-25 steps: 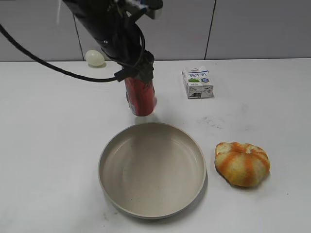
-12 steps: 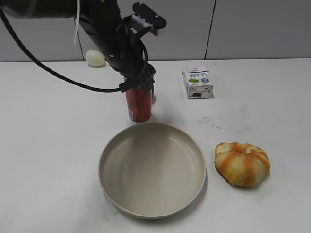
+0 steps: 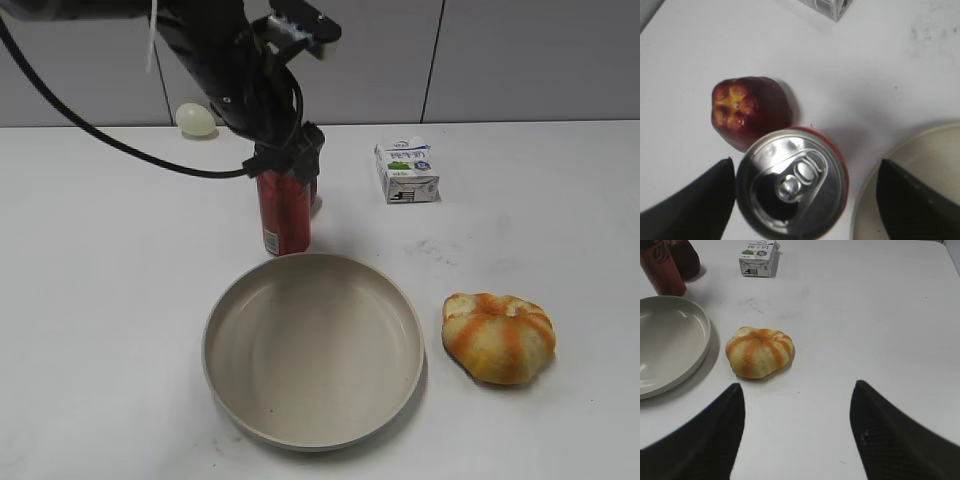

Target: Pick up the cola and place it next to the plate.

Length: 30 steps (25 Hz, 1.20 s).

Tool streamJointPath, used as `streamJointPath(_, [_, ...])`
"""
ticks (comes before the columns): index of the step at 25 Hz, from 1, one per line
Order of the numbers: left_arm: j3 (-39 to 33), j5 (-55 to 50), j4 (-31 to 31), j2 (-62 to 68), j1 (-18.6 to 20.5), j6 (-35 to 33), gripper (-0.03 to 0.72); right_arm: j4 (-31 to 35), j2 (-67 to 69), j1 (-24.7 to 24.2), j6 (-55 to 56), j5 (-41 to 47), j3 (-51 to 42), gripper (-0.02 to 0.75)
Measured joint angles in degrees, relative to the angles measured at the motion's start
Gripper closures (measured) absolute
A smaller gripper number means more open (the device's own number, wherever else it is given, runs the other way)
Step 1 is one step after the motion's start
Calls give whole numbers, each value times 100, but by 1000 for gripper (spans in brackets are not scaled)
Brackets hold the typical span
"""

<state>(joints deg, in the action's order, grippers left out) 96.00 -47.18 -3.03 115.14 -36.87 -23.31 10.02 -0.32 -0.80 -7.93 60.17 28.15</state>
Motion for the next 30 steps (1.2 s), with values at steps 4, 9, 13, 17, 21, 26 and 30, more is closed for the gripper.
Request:
streamJointPath(4, [573, -503, -115, -204, 115, 157, 18, 0, 0, 0, -1, 0, 0, 206])
streamJointPath(9, [1097, -1177, -128, -676, 592, 403, 27, 0, 0, 0, -1, 0, 0, 206])
streamJointPath(13, [1126, -1856, 103, -1030, 1342, 811, 43, 0, 0, 0, -1, 0, 0, 206])
streamJointPath(17, [988, -2179, 256, -1230, 2201, 1406, 80, 0, 0, 0, -1, 0, 0, 206])
streamJointPath(21, [510, -2240, 236, -1652, 2887, 1595, 99, 0, 0, 0, -1, -5, 0, 206])
streamJointPath(26, [-604, -2252, 217, -2447, 3274, 1616, 104, 0, 0, 0, -1, -5, 0, 206])
streamJointPath(30, [-1740, -2259, 173, -3314, 3294, 1619, 103, 0, 0, 0, -1, -5, 0, 206])
